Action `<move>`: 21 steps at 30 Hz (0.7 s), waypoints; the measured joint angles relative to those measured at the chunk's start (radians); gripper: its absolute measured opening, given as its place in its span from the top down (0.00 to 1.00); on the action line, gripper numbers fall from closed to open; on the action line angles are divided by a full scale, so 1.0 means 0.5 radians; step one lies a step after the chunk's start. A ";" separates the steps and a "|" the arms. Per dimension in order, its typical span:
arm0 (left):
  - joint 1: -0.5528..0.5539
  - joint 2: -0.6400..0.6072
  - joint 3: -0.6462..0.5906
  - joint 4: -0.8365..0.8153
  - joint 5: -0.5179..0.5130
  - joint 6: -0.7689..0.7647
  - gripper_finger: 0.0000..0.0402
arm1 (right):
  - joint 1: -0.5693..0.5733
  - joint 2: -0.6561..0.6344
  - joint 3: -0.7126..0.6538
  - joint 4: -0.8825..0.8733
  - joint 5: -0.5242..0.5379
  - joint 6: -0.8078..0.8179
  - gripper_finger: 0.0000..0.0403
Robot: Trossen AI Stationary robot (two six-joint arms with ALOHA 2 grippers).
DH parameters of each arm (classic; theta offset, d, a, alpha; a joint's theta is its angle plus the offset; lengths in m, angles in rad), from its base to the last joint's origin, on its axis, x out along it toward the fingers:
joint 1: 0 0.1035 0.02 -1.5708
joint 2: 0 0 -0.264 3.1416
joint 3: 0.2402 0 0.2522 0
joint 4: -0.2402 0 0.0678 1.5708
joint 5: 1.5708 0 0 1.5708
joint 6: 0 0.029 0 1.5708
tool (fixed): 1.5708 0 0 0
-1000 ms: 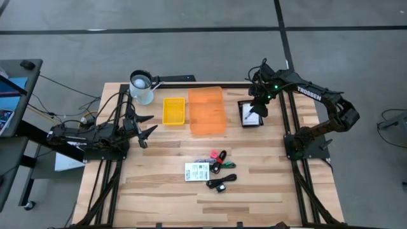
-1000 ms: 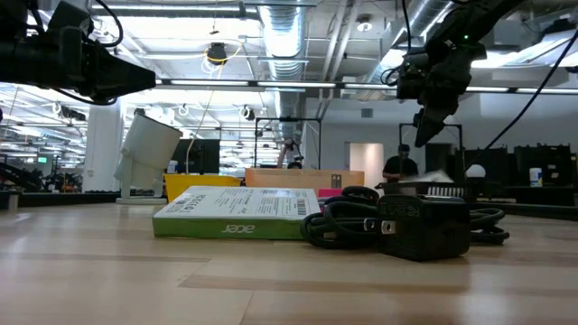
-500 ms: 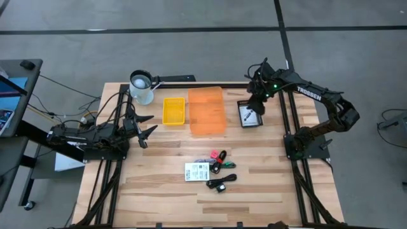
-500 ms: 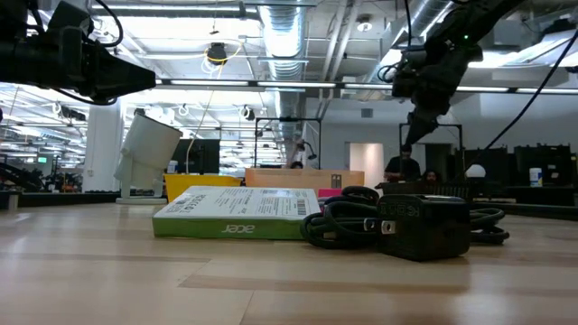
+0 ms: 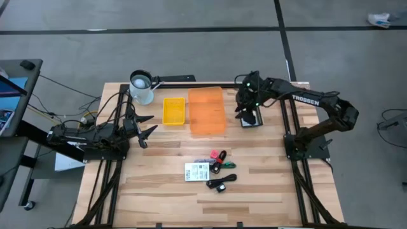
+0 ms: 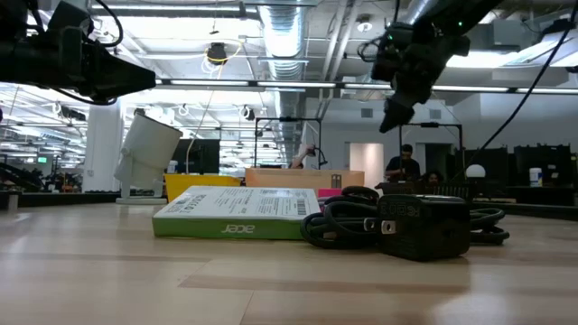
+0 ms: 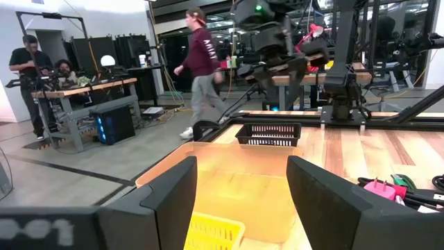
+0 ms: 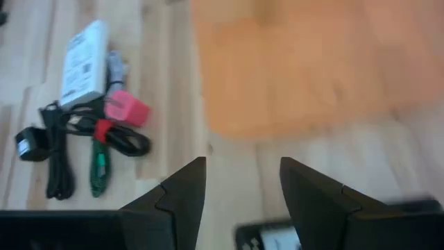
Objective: Pick and place items into bin
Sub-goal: Put the white card reader box into the black bin
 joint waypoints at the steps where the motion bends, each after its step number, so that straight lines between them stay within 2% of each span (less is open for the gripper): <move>1: 0.000 0.000 0.000 0.000 0.000 0.000 0.47 | 0.047 0.000 0.000 0.028 0.000 0.009 0.56; 9: 0.000 0.001 0.000 0.000 0.000 0.000 0.47 | 0.328 0.000 0.000 0.261 0.061 0.053 0.57; 21: 0.000 0.000 0.000 0.000 0.000 0.000 0.47 | 0.434 0.000 0.000 0.279 0.084 0.334 0.58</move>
